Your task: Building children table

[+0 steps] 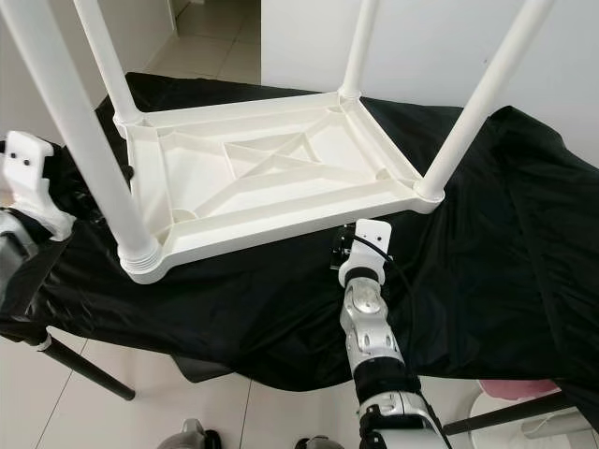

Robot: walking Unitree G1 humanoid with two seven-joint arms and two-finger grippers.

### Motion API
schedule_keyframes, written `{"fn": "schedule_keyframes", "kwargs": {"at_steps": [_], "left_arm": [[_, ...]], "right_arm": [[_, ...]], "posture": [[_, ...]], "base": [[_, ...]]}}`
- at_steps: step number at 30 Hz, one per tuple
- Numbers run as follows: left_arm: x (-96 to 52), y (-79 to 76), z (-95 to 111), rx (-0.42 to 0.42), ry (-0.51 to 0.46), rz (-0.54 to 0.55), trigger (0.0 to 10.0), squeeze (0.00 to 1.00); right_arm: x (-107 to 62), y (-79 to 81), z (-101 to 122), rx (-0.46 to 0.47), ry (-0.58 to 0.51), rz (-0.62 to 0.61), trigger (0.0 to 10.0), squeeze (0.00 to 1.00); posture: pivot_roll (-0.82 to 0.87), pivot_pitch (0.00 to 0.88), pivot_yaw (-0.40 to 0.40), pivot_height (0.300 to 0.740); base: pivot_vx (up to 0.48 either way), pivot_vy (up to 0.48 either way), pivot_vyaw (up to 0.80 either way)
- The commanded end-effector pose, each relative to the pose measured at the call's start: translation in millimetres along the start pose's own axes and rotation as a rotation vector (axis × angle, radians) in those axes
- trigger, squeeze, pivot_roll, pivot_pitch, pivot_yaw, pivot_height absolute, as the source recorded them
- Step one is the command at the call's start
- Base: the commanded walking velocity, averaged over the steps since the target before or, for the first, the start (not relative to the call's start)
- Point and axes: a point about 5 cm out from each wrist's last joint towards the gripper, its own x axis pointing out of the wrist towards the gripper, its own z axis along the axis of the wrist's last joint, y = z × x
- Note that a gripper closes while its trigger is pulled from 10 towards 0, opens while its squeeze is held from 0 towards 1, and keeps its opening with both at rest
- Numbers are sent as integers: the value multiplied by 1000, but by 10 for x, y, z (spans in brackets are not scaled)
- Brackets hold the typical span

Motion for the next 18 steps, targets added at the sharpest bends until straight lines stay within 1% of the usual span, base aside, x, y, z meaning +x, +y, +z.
{"fn": "schedule_keyframes", "kwargs": {"at_steps": [1,2,3,6,7,9,10,11,12,14,15,16,18], "left_arm": [[104,-196,16,-3,-33,-108,10000,0],[135,-259,9,-13,-44,-134,10000,0],[135,-259,9,-13,-44,-134,10000,0],[212,-520,-30,-30,-63,-227,10000,0],[212,-520,-30,-30,-63,-227,10000,0],[237,-646,-39,-52,-77,-266,10000,0],[251,-730,-44,-61,-84,-287,10000,0],[251,-730,-44,-61,-84,-287,10000,0],[264,-800,-45,-71,-91,-303,10000,0],[264,-800,-45,-71,-91,-303,10000,0],[276,-868,-46,-85,-98,-319,10000,0],[302,-995,-49,-109,-110,-347,10000,0],[302,-995,-49,-109,-110,-347,10000,0]], "right_arm": [[42,-51,-22,-6,25,-21,10000,0],[73,-54,-5,-13,25,-18,10000,0],[73,-54,-5,-13,25,-18,10000,0],[188,-27,90,-25,18,4,10000,0],[188,-27,90,-25,18,4,10000,0],[239,-22,136,-28,16,7,10000,0],[259,-26,150,-29,17,7,10000,0],[259,-26,150,-29,17,7,10000,0],[272,-29,157,-30,19,7,10000,0],[272,-29,157,-30,19,7,10000,0],[284,-34,159,-31,22,7,10000,0],[300,-45,152,-32,31,7,10000,0],[300,-45,152,-32,31,7,10000,0]], "posture": [[65,75,-45,740],[76,77,-63,740],[76,77,-63,740],[78,73,-86,740],[78,73,-86,740],[80,75,-92,740],[86,69,-108,740],[86,69,-108,740],[86,69,-108,740],[86,69,-108,740],[90,68,-116,740],[97,63,-122,740],[97,63,-122,740]], "base": [[0,0,0],[0,0,0],[0,0,0],[0,0,0],[0,0,0],[0,0,0],[0,0,0],[0,0,0],[0,0,0],[0,0,0],[0,0,0],[0,0,0],[0,0,0]]}}
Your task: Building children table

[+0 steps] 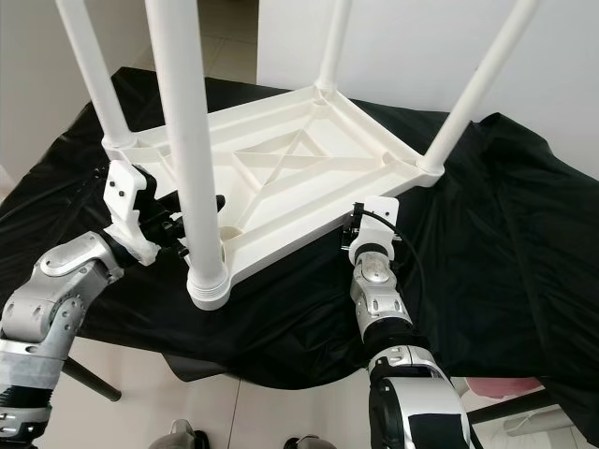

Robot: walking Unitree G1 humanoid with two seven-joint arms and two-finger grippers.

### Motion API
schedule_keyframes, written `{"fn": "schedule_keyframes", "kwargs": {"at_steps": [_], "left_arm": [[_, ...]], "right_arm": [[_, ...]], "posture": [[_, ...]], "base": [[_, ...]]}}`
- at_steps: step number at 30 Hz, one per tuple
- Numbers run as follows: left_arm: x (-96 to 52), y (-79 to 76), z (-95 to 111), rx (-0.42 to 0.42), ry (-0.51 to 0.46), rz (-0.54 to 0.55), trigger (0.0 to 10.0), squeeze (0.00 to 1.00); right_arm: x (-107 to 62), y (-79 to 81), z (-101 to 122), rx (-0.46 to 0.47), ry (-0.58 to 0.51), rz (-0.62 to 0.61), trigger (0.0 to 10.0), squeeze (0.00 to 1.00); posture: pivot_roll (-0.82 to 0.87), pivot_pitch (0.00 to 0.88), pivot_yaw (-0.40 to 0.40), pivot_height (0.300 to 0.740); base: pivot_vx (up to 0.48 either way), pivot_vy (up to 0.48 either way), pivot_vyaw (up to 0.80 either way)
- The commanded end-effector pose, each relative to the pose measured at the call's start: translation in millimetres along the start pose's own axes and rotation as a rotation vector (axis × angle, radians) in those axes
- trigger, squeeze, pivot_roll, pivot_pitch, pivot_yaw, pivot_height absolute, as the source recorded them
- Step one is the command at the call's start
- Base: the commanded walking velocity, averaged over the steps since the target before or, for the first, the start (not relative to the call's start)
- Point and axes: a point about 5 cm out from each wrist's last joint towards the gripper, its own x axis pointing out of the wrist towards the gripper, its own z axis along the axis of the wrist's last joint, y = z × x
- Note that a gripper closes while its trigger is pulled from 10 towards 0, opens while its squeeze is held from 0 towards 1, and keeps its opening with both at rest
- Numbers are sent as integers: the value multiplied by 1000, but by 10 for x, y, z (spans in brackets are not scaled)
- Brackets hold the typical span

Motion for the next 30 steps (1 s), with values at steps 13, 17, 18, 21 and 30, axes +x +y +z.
{"fn": "schedule_keyframes", "kwargs": {"at_steps": [13,17,18,21,30], "left_arm": [[279,-668,-43,-120,-35,-238,10000,0],[308,-788,-62,-146,-18,-295,10000,0],[313,-810,-61,-147,-20,-301,10000,0],[325,-847,-60,-146,-20,-307,10000,0],[394,-986,-75,-161,0,-338,10000,0]], "right_arm": [[44,-162,-160,8,85,30,10000,0],[43,-123,-166,8,84,120,10000,0],[47,-120,-150,4,69,133,10000,0],[52,-109,-126,-1,48,161,10000,0],[89,-204,-33,-12,-18,166,10000,0]], "posture": [[110,57,-119,740],[109,56,-115,740],[107,52,-112,740],[103,49,-106,740],[94,38,-100,740]], "base": [[0,0,0],[0,0,0],[0,0,0],[0,0,0],[0,0,0]]}}
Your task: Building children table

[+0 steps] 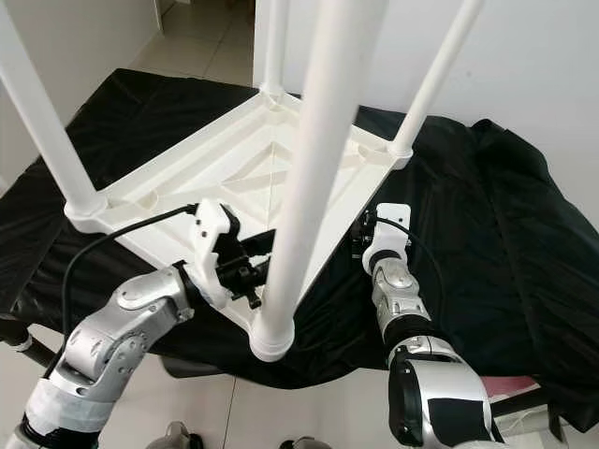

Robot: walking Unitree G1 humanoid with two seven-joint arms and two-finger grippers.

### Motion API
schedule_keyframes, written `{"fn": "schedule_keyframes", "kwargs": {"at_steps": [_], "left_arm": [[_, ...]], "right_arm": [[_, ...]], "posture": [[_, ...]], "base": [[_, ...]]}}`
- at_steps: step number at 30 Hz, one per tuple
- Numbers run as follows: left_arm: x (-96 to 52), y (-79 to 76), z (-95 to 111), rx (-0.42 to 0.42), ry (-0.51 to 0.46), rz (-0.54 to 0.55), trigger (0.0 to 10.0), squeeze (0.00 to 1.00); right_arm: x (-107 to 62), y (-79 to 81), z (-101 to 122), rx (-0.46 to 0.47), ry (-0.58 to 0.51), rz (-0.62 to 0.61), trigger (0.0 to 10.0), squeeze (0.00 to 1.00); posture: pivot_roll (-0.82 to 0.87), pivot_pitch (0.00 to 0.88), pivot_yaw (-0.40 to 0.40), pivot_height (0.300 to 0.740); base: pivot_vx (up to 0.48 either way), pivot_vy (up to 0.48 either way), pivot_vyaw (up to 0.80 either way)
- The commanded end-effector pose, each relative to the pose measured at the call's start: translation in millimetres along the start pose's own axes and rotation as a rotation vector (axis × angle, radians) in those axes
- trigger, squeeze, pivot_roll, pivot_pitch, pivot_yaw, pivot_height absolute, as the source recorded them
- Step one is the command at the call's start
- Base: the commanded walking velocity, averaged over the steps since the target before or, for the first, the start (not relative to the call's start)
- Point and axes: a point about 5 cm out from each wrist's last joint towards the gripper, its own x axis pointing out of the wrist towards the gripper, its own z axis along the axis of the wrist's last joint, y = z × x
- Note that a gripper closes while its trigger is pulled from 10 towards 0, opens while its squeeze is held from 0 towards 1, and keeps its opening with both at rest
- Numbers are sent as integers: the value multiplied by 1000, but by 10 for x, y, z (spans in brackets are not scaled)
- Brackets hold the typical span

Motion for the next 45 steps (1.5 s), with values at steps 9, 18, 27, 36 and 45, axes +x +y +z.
{"fn": "schedule_keyframes", "kwargs": {"at_steps": [9,18,27,36,45], "left_arm": [[-172,221,-7,75,55,100,10000,0],[-328,372,-29,99,110,121,10000,0],[-494,306,-187,125,281,-21,10000,0],[-473,392,-459,211,462,-34,10000,0],[-570,573,-644,275,616,-23,10000,0]], "right_arm": [[-191,-346,-29,8,-131,-138,10000,0],[-381,-399,-46,69,-234,-123,10000,0],[-576,-388,26,96,-310,-90,10000,0],[-529,-354,213,92,-359,-53,10000,0],[-552,-347,292,93,-359,-46,10000,0]], "posture": [[84,36,-101,740],[59,39,-86,740],[39,53,-82,740],[34,62,-91,740],[20,74,-92,740]], "base": [[0,0,0],[0,0,0],[0,0,0],[0,0,0],[0,0,0]]}}
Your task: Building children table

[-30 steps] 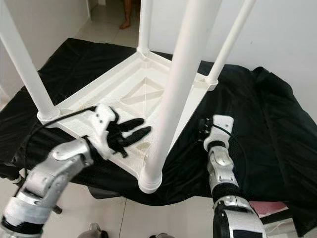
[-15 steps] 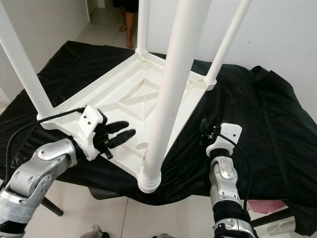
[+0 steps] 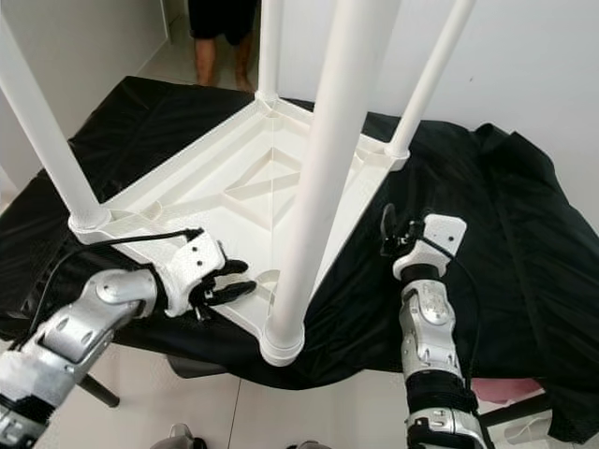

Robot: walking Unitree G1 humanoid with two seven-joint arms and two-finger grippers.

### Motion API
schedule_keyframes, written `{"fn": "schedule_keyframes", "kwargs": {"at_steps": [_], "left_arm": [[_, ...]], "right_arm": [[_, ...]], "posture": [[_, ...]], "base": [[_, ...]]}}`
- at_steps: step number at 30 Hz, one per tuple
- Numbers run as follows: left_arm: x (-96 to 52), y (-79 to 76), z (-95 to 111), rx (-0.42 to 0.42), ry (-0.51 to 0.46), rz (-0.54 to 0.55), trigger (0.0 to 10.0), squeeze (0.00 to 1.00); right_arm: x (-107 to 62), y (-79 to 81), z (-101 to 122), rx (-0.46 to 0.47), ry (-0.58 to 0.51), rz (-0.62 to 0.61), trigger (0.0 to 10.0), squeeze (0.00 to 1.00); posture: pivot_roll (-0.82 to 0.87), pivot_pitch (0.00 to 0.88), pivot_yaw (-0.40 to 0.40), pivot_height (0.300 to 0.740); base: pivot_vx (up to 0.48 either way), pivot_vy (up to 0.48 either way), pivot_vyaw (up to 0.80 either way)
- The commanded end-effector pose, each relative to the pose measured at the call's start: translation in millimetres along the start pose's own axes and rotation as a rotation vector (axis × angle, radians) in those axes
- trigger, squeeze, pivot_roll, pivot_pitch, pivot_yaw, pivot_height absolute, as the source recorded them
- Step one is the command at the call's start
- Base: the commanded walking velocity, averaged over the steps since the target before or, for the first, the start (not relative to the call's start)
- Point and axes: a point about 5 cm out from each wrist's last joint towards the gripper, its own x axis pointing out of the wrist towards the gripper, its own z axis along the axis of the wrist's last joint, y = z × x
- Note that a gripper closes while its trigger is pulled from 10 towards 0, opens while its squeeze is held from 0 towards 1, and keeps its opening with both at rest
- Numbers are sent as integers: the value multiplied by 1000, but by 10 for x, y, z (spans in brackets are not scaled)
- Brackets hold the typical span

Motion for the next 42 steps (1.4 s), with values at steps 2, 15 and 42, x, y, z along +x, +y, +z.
{"fn": "schedule_keyframes", "kwargs": {"at_steps": [2,15,42], "left_arm": [[38,14,-207,-15,116,-37,10000,0],[177,301,-259,47,203,72,10000,0],[740,590,43,-19,138,378,10000,0]], "right_arm": [[-16,-30,10,-9,18,-8,10000,0],[-24,-19,42,-3,18,-20,10000,0],[-290,-86,102,-25,53,151,10000,0]], "posture": [[16,77,-88,740],[3,84,-67,740],[-27,97,-31,740]], "base": [[0,0,0],[0,0,0],[0,0,0]]}}
